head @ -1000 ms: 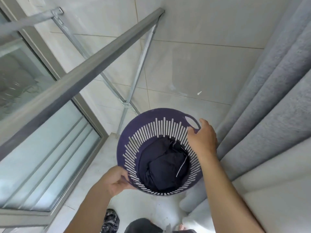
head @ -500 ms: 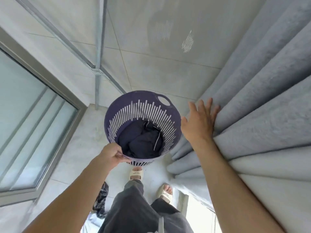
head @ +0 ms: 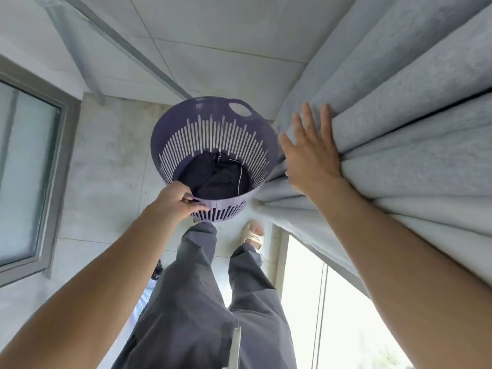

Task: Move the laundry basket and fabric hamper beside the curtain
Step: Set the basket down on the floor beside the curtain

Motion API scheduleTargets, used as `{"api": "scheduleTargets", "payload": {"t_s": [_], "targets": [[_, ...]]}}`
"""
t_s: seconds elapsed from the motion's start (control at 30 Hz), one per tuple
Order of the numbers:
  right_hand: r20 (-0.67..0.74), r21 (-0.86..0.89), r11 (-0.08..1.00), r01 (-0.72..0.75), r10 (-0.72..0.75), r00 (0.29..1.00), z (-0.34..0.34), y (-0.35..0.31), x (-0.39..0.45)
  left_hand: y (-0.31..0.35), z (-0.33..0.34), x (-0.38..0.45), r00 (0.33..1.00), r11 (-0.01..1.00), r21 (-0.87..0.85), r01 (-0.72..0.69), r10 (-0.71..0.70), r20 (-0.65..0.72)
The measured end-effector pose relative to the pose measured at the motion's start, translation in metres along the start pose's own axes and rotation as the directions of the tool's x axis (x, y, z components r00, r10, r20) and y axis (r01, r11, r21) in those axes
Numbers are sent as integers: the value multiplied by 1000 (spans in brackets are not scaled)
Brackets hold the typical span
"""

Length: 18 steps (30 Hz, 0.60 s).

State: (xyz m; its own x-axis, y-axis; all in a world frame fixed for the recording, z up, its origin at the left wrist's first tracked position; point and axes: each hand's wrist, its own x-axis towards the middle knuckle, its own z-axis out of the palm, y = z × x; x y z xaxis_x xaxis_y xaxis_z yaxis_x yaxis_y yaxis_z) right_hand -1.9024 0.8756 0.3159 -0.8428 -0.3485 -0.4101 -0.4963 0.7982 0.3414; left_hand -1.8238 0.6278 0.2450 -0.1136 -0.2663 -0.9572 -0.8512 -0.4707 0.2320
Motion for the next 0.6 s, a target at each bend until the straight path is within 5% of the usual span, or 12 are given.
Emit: {"api": "scheduleTargets", "payload": {"t_s": [0.43,0.6], "targets": [[207,-108,993,55,-32,978,57,-24,83,11,20,75,996,999,24,-28,30,-85],[266,-207,978,-21,77,961,64,-9,126,27,23,90,995,999,55,1,4,-99]]}}
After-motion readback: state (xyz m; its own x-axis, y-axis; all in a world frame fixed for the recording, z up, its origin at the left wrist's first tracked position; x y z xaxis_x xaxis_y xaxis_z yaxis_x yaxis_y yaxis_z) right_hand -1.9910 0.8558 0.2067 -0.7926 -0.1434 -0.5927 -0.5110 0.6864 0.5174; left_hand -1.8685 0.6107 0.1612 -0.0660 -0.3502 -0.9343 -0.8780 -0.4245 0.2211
